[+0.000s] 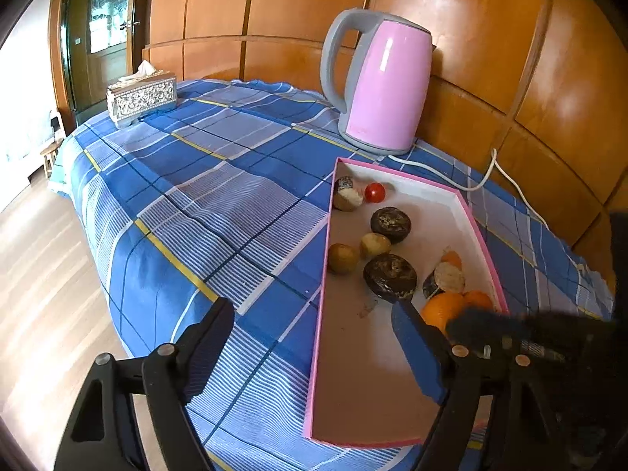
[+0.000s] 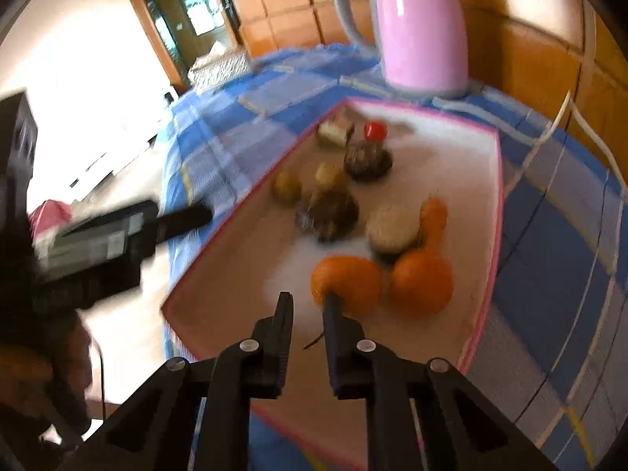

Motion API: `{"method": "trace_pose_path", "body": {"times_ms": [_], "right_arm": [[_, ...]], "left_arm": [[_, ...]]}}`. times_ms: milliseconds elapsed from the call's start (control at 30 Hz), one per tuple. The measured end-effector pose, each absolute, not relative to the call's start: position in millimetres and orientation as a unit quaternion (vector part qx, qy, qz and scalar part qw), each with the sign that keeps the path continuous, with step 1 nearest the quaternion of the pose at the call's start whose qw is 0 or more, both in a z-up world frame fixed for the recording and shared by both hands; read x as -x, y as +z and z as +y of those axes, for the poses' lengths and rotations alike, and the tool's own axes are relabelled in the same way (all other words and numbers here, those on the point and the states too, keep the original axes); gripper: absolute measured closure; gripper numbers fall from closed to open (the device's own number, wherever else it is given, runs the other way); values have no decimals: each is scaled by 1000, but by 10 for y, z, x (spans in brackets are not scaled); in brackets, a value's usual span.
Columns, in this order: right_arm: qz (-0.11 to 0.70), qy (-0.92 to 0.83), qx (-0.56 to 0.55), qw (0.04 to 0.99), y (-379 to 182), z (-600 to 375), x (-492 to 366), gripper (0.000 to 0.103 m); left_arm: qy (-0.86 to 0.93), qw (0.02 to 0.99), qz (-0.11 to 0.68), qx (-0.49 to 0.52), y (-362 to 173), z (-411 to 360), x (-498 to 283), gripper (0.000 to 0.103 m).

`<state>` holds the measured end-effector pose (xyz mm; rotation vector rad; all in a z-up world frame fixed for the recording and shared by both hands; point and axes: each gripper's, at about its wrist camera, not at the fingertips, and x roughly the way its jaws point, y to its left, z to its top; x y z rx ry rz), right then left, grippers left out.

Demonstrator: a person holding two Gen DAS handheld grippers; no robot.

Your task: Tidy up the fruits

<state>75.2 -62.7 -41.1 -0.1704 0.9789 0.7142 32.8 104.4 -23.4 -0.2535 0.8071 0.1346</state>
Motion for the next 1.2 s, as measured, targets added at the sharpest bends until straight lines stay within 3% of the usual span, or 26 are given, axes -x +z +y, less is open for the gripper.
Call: {"method": "trace_pose_path", "body": {"times_ms": [433,567,900,1033,1200], "right_arm": [[446,301,77,839,-348,-695,-565,73],[431,276,63,857,-275,-833,-449,70],[385,145,49,910,-106,-1212,-203,65],[376,99,51,920,-91,-1336,-144,49],[364,71,45,928,-74,-1446,-79,48]], "left_arm": [[59,920,371,112,-145,887,-203,10],[68,924,361,107,-102,842,-147,0],[61,933,344,88,-46,591,57,0],[62,935,341,71,-38,485,121,0],[71,940,330,58,5,419,180,0]]}}
